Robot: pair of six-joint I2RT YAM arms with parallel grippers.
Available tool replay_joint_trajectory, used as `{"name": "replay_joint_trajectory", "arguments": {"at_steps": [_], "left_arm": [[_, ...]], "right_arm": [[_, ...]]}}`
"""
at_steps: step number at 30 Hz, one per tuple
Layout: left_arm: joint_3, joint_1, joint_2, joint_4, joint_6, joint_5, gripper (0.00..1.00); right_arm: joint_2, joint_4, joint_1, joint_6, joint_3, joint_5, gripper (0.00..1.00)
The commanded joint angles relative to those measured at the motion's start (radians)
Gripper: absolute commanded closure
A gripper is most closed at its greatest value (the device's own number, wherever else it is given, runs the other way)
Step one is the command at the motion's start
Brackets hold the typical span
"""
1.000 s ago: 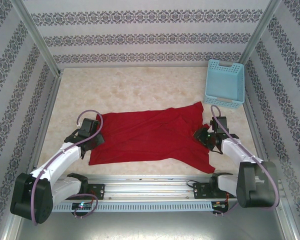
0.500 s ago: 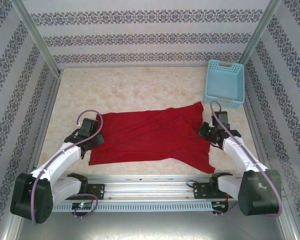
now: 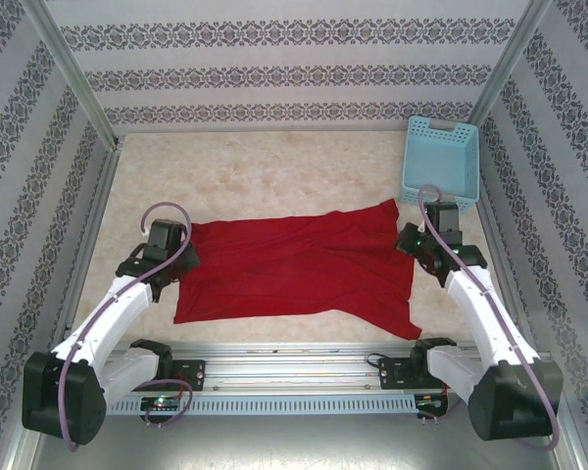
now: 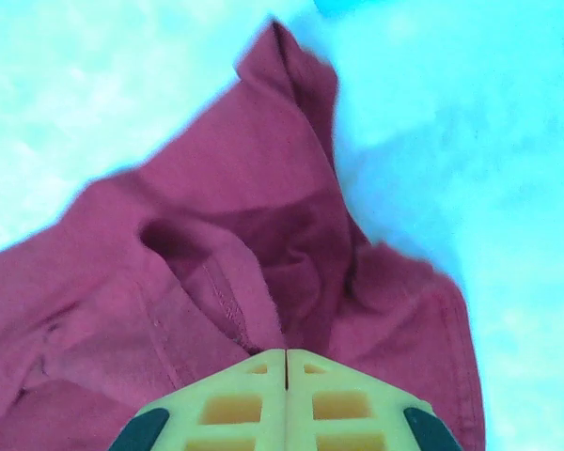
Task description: Fold the inside-out t-shirt
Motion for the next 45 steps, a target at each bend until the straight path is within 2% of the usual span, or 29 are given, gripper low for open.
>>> {"name": "replay_joint_trajectory", "arguments": {"at_steps": [1, 8, 12, 18, 24, 28, 33, 41, 45], "left_arm": [[0.076, 0.057, -0.032, -0.008, 0.025, 0.073, 1.0], [0.125, 0.204, -0.1, 0.101, -0.032, 0.227, 1.0], [0.202, 0.258, -0.066, 0.166, -0.038, 0.25, 1.0], [0.357, 0.276, 0.115, 0.305, -0.039, 0.281, 1.0], [0.493, 0.305, 0.33, 0.36, -0.027, 0.308, 1.0], [0.566, 0.326, 0.465, 0.389, -0.022, 0.365, 1.0], [0.681, 0.354, 0.606, 0.365, -0.023, 0.458, 1.0], [0.891, 0.356, 0.816, 0.194, 0.025, 0.508, 1.0], [0.961, 0.356, 0.942, 0.166, 0.041, 0.521, 1.0]], "right_arm": [[-0.061, -0.028, 0.024, -0.076, 0.099, 0.074, 1.0], [-0.131, -0.021, 0.029, -0.081, 0.205, 0.17, 1.0], [-0.094, 0.005, 0.028, -0.098, 0.3, 0.181, 1.0], [0.095, 0.13, 0.028, -0.135, 0.474, 0.163, 1.0], [0.346, 0.226, 0.029, -0.171, 0.663, 0.151, 1.0], [0.493, 0.263, 0.034, -0.2, 0.786, 0.128, 1.0], [0.634, 0.248, 0.043, -0.257, 0.928, 0.126, 1.0], [0.762, 0.228, 0.047, -0.294, 1.031, 0.111, 1.0], [0.833, 0.232, 0.059, -0.313, 1.055, 0.106, 1.0]]}}
